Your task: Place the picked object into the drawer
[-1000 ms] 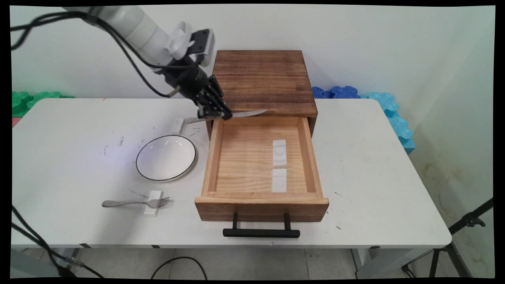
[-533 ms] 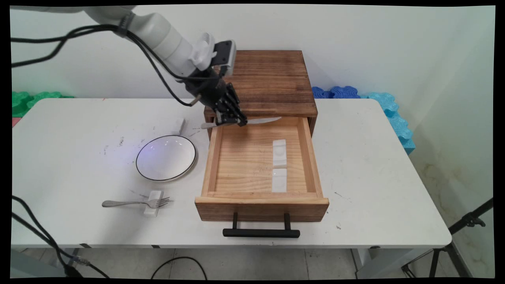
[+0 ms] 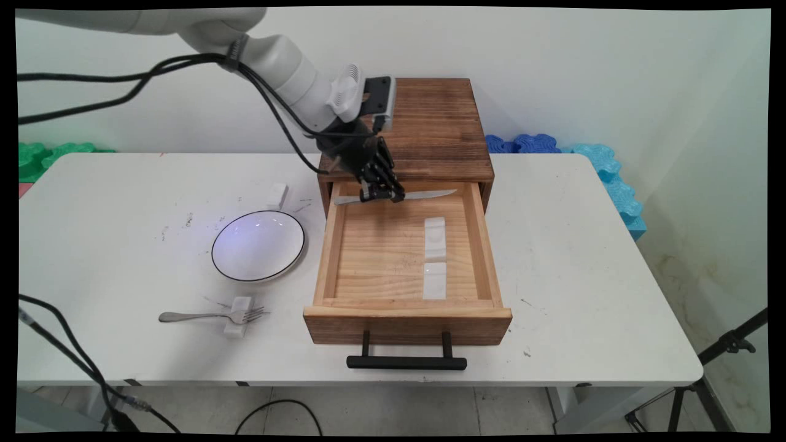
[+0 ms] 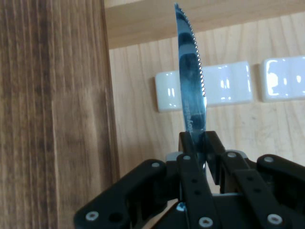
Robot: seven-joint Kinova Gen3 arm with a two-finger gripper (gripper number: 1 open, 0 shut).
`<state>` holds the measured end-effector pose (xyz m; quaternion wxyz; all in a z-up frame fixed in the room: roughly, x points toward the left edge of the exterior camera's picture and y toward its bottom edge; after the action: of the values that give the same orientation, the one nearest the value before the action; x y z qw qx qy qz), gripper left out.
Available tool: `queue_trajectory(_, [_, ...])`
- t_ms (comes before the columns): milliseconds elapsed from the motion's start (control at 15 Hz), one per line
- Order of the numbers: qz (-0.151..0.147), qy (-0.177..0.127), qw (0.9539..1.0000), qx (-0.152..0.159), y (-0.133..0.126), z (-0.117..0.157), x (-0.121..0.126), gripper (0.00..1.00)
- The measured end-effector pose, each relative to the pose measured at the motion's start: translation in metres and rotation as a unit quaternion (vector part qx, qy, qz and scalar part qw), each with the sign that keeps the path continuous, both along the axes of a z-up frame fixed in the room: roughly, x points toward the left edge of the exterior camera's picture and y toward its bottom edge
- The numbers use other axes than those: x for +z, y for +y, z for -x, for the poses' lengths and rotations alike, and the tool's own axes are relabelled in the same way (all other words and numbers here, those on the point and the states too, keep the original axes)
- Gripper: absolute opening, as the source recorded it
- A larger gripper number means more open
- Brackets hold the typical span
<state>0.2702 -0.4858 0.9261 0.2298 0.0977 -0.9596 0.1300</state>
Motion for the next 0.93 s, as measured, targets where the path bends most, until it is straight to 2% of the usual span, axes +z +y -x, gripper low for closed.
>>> queue_trajectory(933, [-0.003, -0.013, 0.9999, 0.005, -0.020, 0.026, -0.033, 0.00])
